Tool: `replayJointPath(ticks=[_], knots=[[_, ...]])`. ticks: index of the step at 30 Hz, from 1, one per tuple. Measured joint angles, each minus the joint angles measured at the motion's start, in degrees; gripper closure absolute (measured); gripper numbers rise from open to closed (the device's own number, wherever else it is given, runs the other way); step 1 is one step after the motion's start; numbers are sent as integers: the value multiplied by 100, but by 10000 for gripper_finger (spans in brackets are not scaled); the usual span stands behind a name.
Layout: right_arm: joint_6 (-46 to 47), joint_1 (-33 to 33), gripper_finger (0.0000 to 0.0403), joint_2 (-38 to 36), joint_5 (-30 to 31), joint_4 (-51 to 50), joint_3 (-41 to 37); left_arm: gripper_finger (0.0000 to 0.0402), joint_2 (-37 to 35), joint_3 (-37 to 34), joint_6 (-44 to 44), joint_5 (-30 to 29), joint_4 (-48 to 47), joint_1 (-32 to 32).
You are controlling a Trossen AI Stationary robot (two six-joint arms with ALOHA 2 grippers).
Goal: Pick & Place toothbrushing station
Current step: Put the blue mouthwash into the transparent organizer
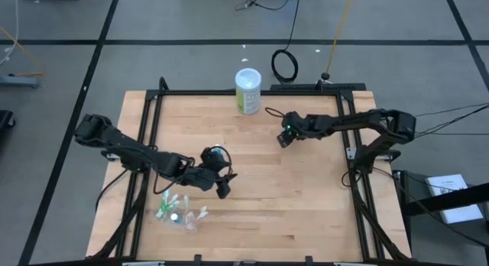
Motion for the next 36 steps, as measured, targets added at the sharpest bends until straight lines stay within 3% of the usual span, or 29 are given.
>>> replayJointPath(ticks=[14,29,36], knots=[[-36,32,157,586,92,129,21,176,48,0,0,96,8,-65],[-359,699,254,407,122,157,-6,176,48,0,29,135,12,-93],[-553,1305,246,413,52,1320,-17,176,48,0,16,130,28,-93]])
